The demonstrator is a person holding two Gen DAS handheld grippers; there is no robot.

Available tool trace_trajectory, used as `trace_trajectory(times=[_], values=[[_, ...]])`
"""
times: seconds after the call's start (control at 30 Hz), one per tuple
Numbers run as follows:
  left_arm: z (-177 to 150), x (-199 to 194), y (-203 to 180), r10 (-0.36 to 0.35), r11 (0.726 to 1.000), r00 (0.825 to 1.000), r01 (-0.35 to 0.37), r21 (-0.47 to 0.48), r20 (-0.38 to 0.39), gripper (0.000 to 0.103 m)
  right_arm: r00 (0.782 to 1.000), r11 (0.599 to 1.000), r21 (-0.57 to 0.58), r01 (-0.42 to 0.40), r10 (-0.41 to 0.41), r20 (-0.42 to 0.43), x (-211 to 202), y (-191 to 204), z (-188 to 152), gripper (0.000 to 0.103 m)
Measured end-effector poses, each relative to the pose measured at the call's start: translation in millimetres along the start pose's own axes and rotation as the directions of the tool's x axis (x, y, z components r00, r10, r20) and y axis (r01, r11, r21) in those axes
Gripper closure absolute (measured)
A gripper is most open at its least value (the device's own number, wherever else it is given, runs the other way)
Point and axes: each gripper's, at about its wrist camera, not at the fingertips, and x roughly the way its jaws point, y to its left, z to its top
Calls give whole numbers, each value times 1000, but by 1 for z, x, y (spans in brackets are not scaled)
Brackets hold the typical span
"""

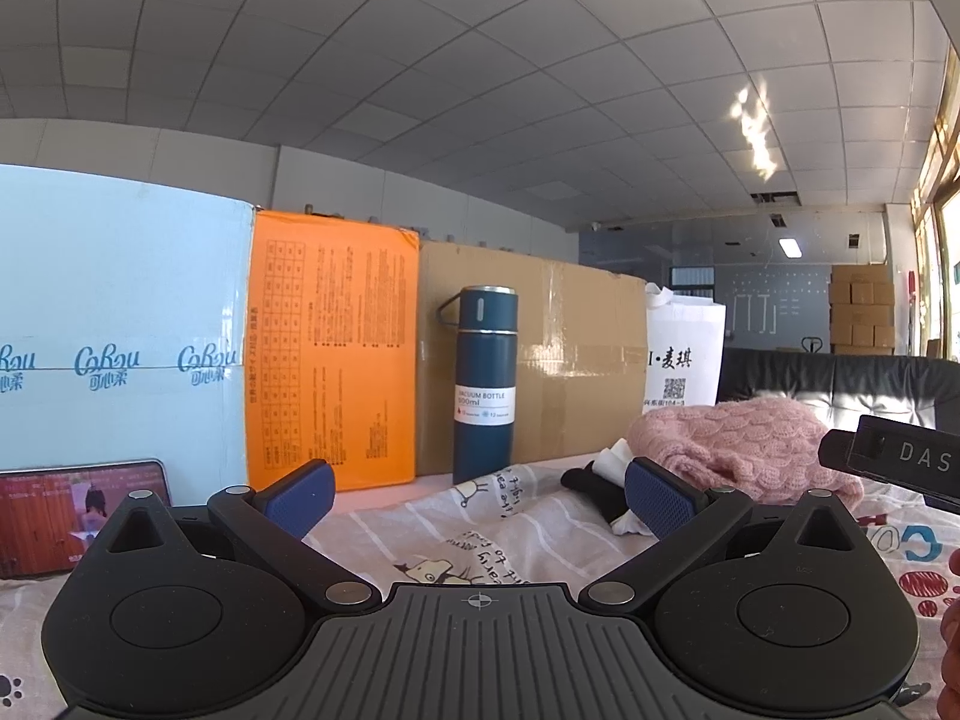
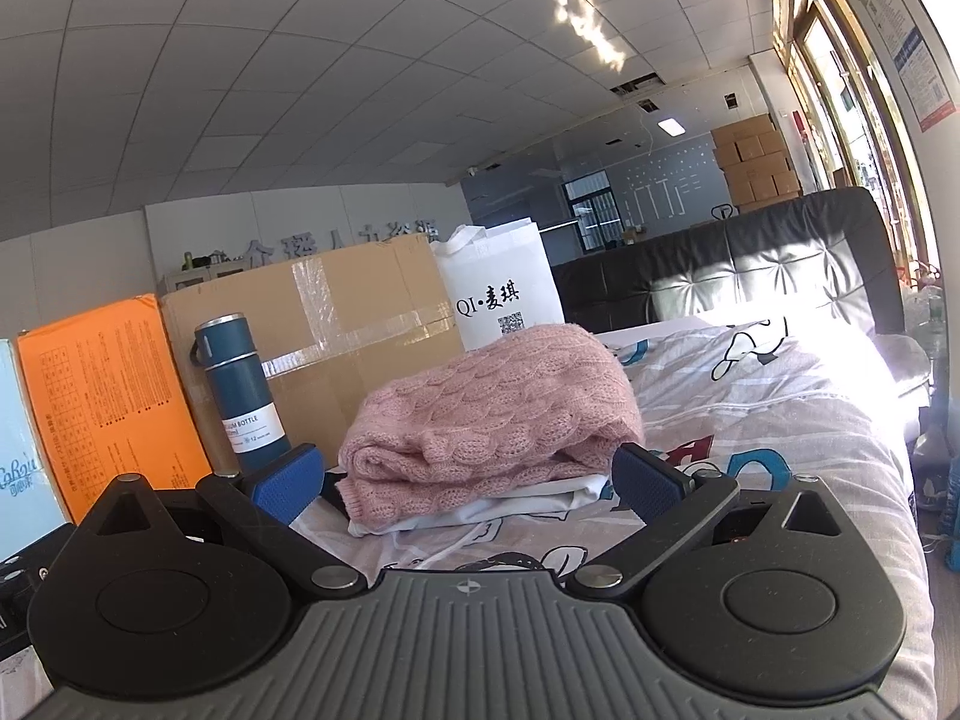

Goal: Fold clothes
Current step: 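Turn both tools toward the brown leather jacket lying bunched on the bed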

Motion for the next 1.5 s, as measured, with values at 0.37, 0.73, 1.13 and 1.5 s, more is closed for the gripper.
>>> trace_trajectory(times=[0.37,0.73,1.13,1.5], values=[[14,-38,-21,22,991,994,-35,127,103,0,982,978,91,-187,184,39,-12,-10,2,0],[18,-113,-6,160,977,980,-175,123,123,0,879,868,136,-477,470,82,-40,-9,3,0],[46,-208,57,450,873,846,-484,58,286,0,637,648,84,-757,761,-121,-97,46,6,0],[97,-299,184,647,761,740,-607,-229,185,0,403,371,-169,-913,884,-238,-181,146,-7,0]])
